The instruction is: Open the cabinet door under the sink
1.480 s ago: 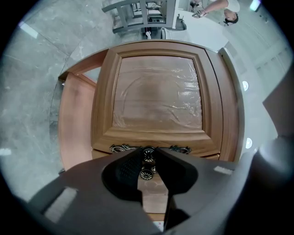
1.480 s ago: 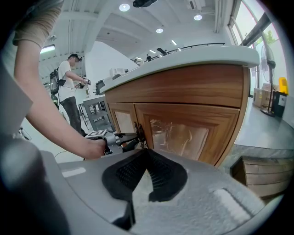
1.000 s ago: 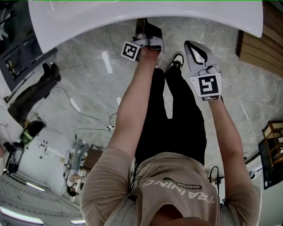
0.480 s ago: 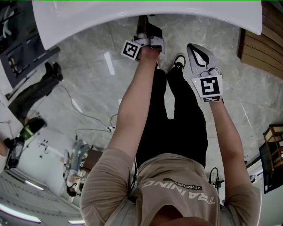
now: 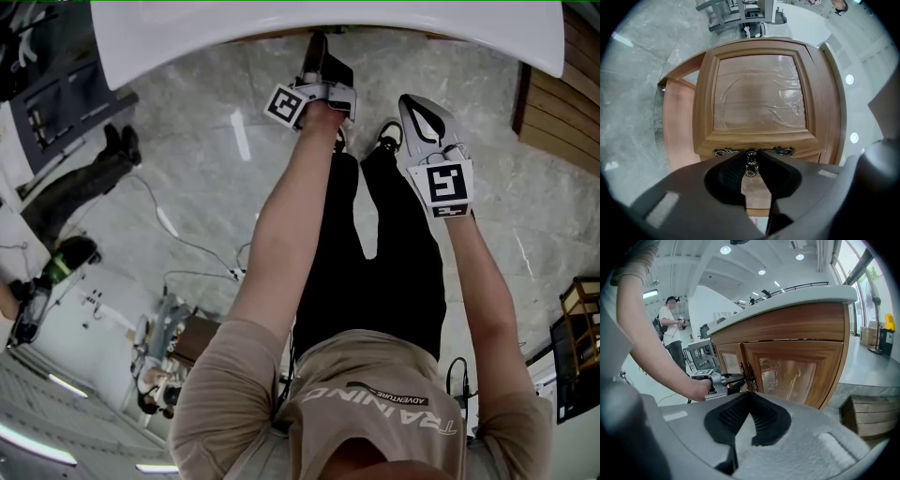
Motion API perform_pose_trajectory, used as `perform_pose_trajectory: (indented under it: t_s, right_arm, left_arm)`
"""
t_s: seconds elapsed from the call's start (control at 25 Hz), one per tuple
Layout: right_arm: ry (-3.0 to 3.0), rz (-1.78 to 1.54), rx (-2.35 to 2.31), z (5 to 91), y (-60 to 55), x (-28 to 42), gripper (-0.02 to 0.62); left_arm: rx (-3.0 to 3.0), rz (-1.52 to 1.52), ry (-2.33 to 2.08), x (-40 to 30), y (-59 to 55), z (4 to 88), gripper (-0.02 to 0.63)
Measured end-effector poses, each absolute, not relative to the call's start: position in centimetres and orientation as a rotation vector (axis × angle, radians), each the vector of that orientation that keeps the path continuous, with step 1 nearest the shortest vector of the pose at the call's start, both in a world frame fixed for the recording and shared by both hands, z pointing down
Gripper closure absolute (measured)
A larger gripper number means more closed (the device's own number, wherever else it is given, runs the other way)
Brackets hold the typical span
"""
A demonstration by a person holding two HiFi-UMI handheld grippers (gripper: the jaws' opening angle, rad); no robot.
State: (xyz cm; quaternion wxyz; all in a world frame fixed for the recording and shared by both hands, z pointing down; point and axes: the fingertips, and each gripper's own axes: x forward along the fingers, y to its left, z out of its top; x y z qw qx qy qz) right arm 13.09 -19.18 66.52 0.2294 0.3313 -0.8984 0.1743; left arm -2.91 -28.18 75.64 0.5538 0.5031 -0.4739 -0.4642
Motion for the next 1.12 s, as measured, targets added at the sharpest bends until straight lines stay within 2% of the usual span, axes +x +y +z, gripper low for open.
perform_pose_trajectory:
  t_s: [0.6,1.12]
  right_arm:
    - [-2.447,0.450,0.901,66.9,-16.9,12.1,0.592]
    - [-2.442,0.451,0.880,66.8,-12.5,6.6,0.592]
  left_arm:
    - [1.275,-1.039,-1.028,-3.6,-24.4,75.4,0.508]
    - [1.312,-0.954,-0.919,-4.8,-18.5,75.6,0.508]
